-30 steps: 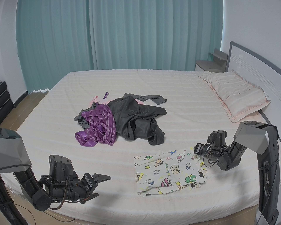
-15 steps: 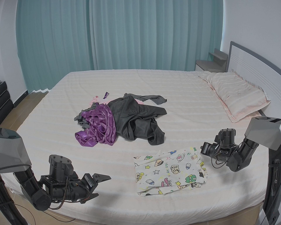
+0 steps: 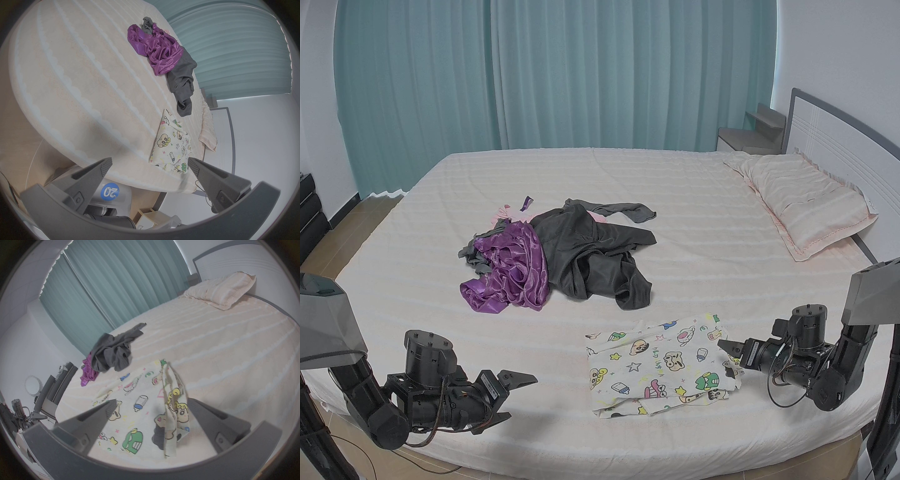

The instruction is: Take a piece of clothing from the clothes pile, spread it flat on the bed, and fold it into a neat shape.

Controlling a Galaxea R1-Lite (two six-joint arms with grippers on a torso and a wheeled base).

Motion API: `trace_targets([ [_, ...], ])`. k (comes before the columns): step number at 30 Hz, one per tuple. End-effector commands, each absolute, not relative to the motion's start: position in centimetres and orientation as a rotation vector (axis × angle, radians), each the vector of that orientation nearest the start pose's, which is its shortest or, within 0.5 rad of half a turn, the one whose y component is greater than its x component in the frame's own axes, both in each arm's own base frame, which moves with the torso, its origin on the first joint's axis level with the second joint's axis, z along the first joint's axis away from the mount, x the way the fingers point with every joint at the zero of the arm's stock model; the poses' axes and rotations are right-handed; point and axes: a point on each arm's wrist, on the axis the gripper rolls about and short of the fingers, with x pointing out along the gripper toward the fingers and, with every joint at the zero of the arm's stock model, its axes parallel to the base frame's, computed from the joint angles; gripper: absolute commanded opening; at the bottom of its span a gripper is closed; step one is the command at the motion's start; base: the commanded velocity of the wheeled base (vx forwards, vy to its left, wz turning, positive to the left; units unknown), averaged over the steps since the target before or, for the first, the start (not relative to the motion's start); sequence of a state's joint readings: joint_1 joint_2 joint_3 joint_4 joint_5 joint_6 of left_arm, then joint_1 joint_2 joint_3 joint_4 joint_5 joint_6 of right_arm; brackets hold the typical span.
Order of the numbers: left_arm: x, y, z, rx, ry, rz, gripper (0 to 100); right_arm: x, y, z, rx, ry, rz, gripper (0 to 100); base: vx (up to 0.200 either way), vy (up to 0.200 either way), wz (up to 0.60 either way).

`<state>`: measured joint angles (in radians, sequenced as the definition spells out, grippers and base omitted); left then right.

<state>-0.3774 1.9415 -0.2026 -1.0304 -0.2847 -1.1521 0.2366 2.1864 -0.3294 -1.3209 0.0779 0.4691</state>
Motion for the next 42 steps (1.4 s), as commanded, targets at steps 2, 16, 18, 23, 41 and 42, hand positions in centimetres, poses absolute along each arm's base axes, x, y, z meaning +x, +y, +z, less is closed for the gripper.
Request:
trace_targets([
  [2,21.3,-9.3,2.6,-1.014,1.006,-0.150,100,25.5,7.1,-0.8,0.404,0.648,0.203,100,0.000,0.000,0.00],
  [16,21.2,-9.3,2.4,-0.960,1.007,-0.167,100,25.1,9.5,-3.9,0.373,0.699,0.301,100,0.000,0.000,0.00],
  [18,21.2,-9.3,2.4,-0.960,1.007,-0.167,100,25.0,9.5,-4.3,0.370,0.707,0.302,100,0.000,0.000,0.00],
  [23,21.2,-9.3,2.4,-0.960,1.007,-0.167,100,24.9,9.4,-4.7,0.363,0.721,0.298,0,0.000,0.000,0.00],
  [41,21.2,-9.2,2.4,-0.960,1.007,-0.166,100,23.3,7.3,-3.6,0.332,0.743,0.253,0,0.000,0.000,0.00],
  [42,21.2,-9.2,2.4,-0.960,1.007,-0.166,100,23.3,7.2,-3.5,0.331,0.743,0.255,0,0.000,0.000,0.00],
])
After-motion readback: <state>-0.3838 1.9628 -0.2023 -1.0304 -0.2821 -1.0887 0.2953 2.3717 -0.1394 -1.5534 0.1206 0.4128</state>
